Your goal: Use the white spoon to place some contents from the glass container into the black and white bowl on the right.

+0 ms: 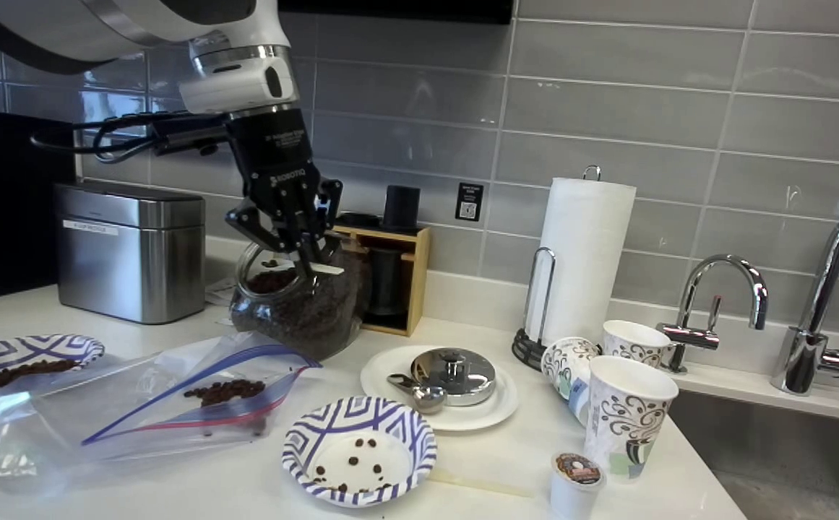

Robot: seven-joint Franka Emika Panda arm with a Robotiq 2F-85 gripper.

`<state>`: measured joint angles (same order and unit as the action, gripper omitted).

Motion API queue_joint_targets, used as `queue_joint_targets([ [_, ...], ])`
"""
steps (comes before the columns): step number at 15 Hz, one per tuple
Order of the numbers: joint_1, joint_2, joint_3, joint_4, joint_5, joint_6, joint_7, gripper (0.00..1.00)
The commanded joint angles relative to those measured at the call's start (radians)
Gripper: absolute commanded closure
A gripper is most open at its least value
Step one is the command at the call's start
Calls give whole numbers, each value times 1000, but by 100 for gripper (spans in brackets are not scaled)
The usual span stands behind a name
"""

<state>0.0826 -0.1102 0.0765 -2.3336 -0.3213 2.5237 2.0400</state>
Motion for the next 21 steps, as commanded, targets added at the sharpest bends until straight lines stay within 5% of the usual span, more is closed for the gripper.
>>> queue_joint_targets([
  [1,-23,-57,-19,-73,88,69,-216,97],
  [7,-68,-102,-45,-113,148,68,-506,97],
  [21,-246,-207,-15,-215,-103,78,-673,97],
])
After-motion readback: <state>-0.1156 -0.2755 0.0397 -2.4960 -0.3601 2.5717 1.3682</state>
